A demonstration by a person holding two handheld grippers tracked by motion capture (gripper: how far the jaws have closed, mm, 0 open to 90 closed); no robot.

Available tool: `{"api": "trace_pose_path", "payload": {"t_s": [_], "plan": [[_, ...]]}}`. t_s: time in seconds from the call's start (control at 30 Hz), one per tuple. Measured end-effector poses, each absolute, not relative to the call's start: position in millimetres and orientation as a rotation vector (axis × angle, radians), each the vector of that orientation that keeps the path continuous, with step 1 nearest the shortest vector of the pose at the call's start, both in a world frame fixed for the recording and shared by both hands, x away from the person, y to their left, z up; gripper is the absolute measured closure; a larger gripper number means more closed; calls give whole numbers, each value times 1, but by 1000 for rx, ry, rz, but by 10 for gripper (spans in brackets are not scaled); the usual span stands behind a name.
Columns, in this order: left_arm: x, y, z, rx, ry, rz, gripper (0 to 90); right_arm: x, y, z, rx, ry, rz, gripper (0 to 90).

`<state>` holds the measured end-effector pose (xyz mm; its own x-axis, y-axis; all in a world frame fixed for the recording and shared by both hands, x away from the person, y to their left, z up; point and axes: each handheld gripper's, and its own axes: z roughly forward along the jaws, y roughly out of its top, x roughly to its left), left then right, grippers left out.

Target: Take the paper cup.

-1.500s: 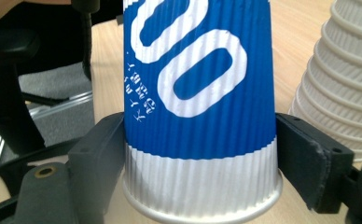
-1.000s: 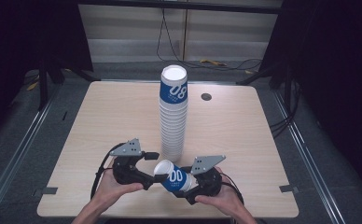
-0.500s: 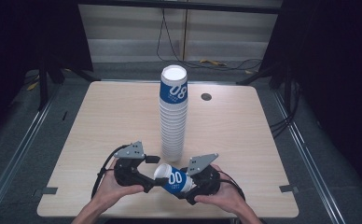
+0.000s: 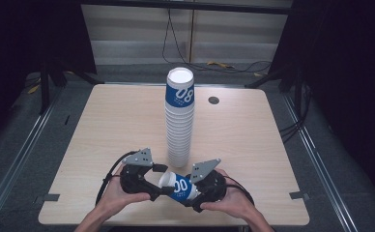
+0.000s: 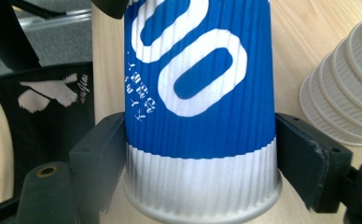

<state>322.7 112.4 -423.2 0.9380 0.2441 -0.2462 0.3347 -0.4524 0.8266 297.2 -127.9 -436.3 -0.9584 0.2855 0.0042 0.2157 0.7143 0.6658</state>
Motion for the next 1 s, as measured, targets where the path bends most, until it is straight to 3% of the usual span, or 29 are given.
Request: {"api": "trace_pose_path", "payload": {"t_s": [1.0], "plan": [[324, 103, -433, 2185, 380, -163, 226, 298, -122, -433, 325, 2870, 932, 212]]}}
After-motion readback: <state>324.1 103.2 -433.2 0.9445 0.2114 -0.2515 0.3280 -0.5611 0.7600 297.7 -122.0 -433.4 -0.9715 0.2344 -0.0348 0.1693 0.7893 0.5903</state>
